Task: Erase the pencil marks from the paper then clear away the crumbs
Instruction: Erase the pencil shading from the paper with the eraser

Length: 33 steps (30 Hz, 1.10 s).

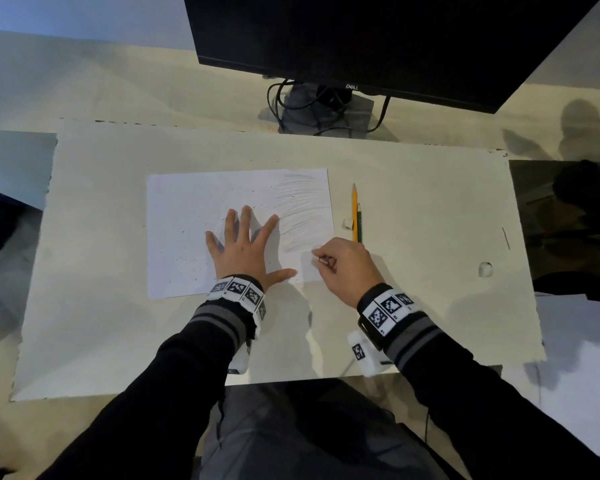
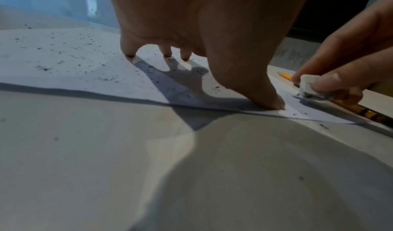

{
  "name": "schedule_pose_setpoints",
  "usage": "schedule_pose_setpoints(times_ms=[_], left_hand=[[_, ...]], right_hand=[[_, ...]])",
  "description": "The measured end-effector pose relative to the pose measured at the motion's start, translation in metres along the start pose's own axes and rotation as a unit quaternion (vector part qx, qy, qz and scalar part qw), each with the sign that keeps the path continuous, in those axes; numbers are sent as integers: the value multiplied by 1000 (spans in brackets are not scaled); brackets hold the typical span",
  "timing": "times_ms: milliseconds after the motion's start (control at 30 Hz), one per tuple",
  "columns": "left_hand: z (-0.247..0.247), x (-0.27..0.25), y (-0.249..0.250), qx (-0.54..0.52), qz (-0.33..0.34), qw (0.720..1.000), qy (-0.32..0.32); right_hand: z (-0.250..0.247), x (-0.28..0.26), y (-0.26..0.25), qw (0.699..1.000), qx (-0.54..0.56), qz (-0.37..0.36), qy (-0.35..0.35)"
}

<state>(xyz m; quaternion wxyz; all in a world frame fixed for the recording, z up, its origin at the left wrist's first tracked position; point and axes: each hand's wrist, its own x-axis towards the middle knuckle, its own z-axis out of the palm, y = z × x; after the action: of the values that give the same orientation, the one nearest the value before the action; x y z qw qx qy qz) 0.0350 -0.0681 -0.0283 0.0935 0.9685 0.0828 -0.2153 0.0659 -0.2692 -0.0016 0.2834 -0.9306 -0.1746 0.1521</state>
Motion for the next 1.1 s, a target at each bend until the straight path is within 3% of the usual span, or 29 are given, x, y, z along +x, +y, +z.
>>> schedule_pose_setpoints(times_ms=[233,500,633,867,1000,1100], left_hand=[[-3,-3,-21,9,0,1000,2],[-11,3,2,-6,-39,998,-41],[-6,2,1,-14,-43,998,-33],[-2,3,0,-21,-50,998,-32],[0,2,1,-26,-46,998,-25],[-2,2,1,-22,-48,998,-27]], right_hand=[[6,9,-2,999,17,-24,15],[-4,10,-3,987,-75,-67,-127],[-14,33,-7,992,-68,-57,-88],[-20,19,-1,958,-113,-100,-242],[-30,44,0,978,-92,-77,-168],[-27,38,5,973,-104,-84,-187]])
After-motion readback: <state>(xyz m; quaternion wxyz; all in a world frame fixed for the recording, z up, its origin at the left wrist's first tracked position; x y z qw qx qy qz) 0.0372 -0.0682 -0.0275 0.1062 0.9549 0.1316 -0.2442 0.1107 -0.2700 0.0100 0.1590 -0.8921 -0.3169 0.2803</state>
